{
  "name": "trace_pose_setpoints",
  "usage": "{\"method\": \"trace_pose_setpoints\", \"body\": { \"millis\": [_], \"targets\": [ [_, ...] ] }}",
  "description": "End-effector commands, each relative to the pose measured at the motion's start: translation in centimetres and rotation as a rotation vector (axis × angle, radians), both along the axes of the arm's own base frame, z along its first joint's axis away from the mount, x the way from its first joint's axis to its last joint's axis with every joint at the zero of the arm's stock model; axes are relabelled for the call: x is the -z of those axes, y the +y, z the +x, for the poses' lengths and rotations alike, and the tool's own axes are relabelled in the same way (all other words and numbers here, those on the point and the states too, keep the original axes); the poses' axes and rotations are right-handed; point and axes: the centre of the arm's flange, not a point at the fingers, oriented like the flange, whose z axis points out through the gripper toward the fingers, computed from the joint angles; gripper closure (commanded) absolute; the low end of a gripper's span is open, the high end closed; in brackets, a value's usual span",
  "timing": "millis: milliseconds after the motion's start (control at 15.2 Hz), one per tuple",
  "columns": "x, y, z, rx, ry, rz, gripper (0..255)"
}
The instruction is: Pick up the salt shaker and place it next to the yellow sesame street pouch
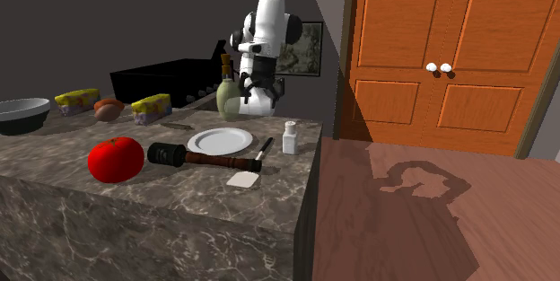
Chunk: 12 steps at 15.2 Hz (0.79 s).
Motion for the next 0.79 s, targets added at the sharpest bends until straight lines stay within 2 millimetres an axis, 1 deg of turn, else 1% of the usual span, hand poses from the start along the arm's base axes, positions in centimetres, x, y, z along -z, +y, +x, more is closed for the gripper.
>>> {"method": "trace_pose_setpoints", "body": {
  "millis": [0,660,726],
  "targets": [
    [0.0,1.9,1.9,0.027,0.005,0.005,0],
    [1.0,10.6,12.1,0.149,0.031,0.025,0],
    [1.5,10.5,12.1,0.149,0.031,0.025,0]
  ]
}}
